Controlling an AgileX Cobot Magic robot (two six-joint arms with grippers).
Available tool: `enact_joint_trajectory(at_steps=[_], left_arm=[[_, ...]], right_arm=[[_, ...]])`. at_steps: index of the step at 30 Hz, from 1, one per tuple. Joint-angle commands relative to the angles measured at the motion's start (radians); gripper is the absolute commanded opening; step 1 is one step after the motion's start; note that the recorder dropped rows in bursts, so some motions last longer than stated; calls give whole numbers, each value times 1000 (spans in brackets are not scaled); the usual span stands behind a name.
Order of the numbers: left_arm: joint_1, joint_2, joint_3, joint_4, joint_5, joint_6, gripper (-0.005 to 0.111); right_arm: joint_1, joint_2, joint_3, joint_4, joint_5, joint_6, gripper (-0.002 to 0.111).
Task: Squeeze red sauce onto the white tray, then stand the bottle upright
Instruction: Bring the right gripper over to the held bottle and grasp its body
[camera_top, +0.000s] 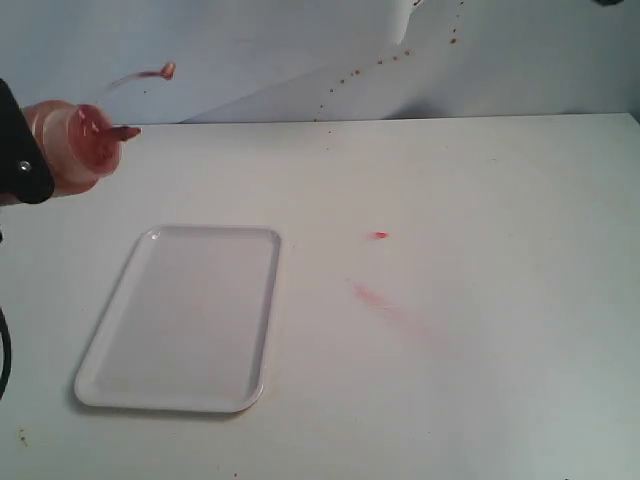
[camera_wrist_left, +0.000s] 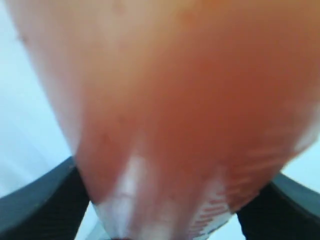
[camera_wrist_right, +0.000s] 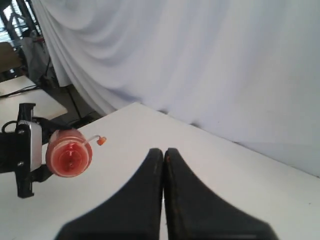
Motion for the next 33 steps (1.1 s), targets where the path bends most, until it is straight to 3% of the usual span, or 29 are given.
enact_joint_trajectory(at_steps=[1,7,15,21,33], left_arm=[[1,64,-14,236,87,27,0],[1,76,-14,309,95,383,0],[1,76,-14,443,95,429,0],[1,76,-14,464,90,592,0],[-13,76,-7,453,87,642,0]], right_arm=[[13,207,-111,32,217,-80,0],[169,403,-258,-97,166,-84,0],[236,530,-348,-71,136,-49,0],[236,593,-356,-64,110,-107,0],[291,656,-356,-89,136,-162,2]])
